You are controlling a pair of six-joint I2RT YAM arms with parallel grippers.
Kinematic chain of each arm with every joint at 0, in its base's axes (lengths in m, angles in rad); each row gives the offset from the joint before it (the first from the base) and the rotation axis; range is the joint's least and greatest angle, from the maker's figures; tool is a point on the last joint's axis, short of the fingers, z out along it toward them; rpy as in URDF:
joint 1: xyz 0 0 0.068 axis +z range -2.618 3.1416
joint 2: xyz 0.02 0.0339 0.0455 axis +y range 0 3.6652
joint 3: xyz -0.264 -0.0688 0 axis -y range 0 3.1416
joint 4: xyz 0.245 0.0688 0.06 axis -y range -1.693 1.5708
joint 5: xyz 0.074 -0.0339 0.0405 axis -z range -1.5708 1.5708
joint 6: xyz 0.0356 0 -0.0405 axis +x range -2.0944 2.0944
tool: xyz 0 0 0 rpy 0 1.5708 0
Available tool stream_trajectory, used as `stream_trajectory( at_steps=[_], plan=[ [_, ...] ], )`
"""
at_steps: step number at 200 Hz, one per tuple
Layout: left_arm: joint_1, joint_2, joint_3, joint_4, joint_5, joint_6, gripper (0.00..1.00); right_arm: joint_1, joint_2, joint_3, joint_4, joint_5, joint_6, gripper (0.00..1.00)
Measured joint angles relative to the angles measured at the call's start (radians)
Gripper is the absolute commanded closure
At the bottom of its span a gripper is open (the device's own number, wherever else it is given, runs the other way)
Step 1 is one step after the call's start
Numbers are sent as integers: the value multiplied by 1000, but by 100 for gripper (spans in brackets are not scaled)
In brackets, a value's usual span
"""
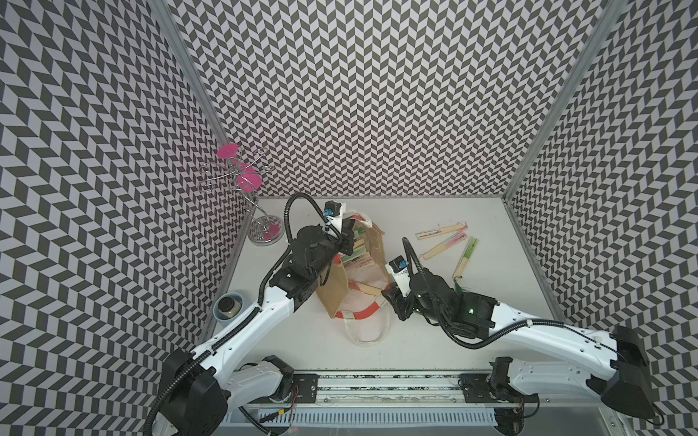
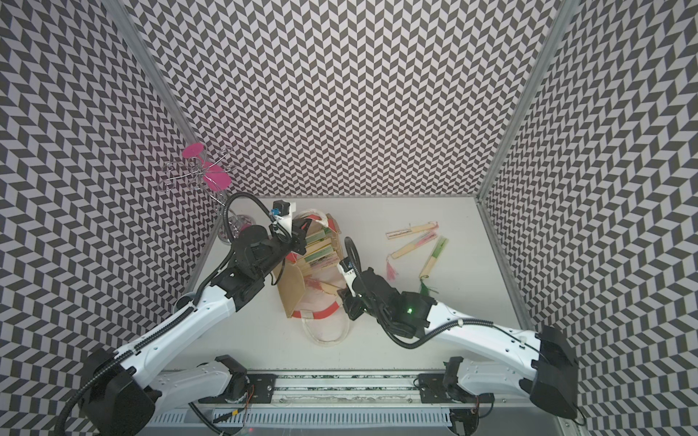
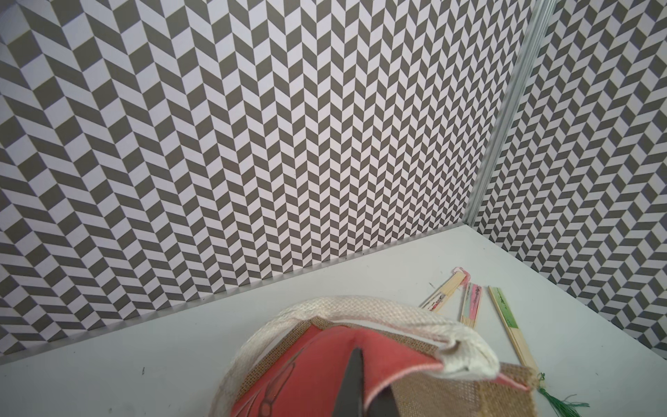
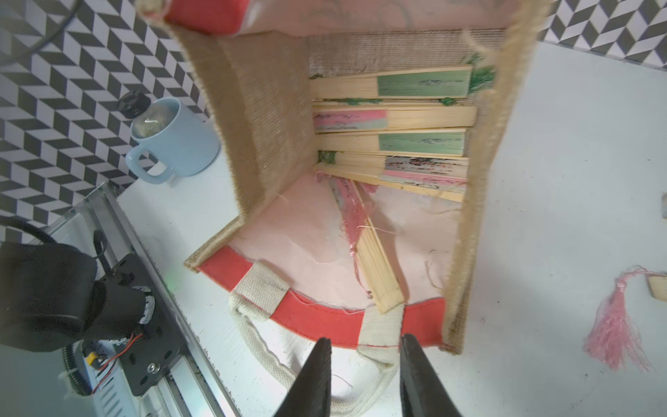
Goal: Take out the folding fans from the tote bags
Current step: Pick up the folding fan from the canvas bag.
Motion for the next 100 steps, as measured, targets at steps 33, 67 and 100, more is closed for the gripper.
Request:
stream_trajectory(
  at_steps=[33,67,100],
  plan=[
    [0,23,21,-1,20,7,100,75,91,24,-1,99,-32,59],
    [0,23,22,-2,37,10,100,113,229,68,-23,223,-73,52],
    [0,23,22,-4,47,13,100,114,309,89,-20,308,-101,41]
  ],
)
